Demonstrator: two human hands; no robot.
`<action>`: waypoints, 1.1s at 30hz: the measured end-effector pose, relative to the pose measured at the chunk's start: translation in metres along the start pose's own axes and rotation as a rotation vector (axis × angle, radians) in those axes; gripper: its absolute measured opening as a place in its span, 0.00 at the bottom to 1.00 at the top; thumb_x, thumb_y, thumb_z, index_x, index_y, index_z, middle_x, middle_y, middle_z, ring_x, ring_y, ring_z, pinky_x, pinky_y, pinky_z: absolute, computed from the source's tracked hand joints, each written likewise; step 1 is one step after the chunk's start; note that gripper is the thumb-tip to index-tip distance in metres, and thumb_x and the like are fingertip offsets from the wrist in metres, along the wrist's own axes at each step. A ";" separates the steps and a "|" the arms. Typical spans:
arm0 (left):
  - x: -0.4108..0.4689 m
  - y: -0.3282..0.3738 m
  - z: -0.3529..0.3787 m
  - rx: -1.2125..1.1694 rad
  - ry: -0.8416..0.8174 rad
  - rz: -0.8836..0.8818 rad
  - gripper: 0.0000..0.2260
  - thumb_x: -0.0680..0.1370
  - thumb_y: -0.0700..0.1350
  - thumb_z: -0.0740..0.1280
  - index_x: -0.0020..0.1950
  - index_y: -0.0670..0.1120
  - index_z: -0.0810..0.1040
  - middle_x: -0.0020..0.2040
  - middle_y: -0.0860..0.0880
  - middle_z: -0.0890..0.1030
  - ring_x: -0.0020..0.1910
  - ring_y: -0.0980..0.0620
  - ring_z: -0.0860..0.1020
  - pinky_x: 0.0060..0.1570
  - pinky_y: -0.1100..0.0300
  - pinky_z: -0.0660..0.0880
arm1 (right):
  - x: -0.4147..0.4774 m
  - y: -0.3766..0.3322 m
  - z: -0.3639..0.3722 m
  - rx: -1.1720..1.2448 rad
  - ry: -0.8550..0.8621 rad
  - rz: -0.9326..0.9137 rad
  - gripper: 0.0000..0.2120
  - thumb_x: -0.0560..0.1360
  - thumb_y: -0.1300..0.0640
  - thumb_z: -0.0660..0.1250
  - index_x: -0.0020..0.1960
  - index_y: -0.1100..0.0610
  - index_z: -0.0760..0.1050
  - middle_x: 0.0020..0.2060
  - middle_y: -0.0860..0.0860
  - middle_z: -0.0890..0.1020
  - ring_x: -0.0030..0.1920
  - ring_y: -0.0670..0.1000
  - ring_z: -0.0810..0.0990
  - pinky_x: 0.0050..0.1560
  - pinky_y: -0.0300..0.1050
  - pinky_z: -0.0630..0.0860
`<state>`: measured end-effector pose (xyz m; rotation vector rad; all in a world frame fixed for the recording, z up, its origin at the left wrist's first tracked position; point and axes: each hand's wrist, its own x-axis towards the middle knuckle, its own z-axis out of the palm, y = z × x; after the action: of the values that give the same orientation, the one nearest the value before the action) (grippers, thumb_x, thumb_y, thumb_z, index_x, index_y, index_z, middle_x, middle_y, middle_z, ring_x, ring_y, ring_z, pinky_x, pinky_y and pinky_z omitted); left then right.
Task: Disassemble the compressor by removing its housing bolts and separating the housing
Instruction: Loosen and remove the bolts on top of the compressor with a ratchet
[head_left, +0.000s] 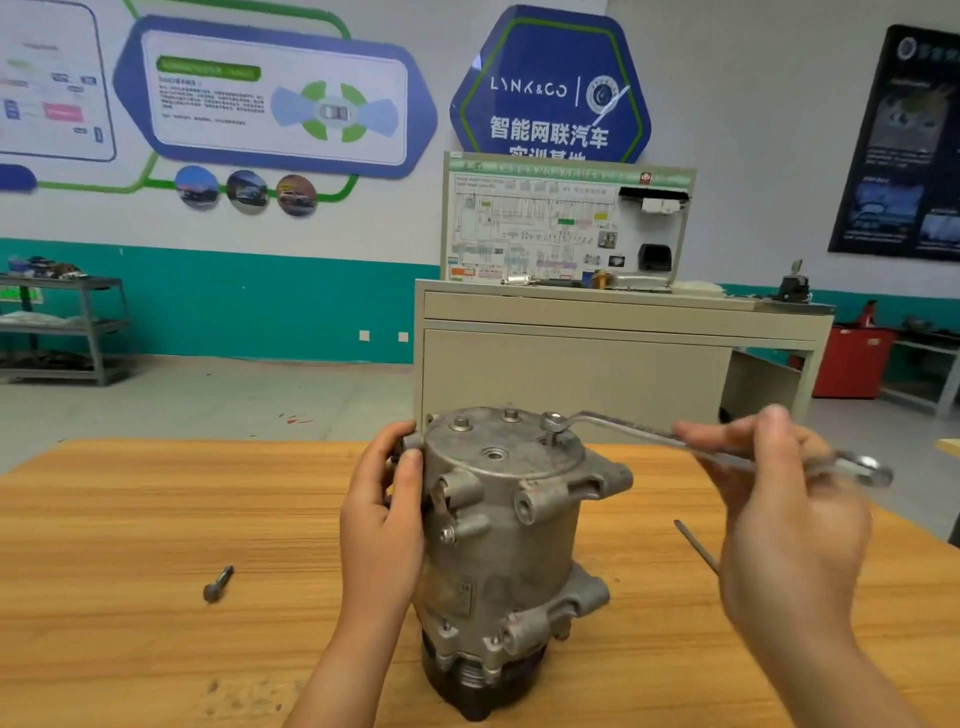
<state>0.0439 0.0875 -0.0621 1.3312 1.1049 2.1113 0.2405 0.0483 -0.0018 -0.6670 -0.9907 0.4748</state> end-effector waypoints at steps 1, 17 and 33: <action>0.000 0.001 0.001 0.001 -0.008 -0.010 0.13 0.80 0.43 0.60 0.52 0.62 0.75 0.51 0.56 0.80 0.52 0.57 0.78 0.49 0.60 0.77 | 0.016 0.008 -0.002 0.017 0.060 0.121 0.11 0.78 0.52 0.59 0.39 0.50 0.75 0.32 0.47 0.83 0.37 0.44 0.83 0.45 0.42 0.78; 0.000 0.004 0.002 0.056 -0.006 0.007 0.11 0.80 0.41 0.60 0.55 0.56 0.76 0.53 0.53 0.81 0.54 0.55 0.78 0.52 0.60 0.75 | 0.033 0.015 0.180 -1.232 -1.217 -0.241 0.07 0.75 0.55 0.65 0.44 0.58 0.70 0.36 0.50 0.74 0.42 0.53 0.75 0.34 0.42 0.68; 0.001 0.003 0.002 0.007 -0.019 -0.031 0.12 0.80 0.43 0.61 0.53 0.61 0.75 0.52 0.55 0.80 0.52 0.57 0.78 0.48 0.62 0.75 | 0.034 0.029 0.005 0.008 0.038 0.281 0.05 0.79 0.53 0.57 0.46 0.51 0.71 0.37 0.48 0.84 0.46 0.48 0.82 0.45 0.41 0.76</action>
<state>0.0451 0.0873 -0.0592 1.3260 1.1190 2.0701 0.2500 0.0924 0.0004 -0.8102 -0.8626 0.7096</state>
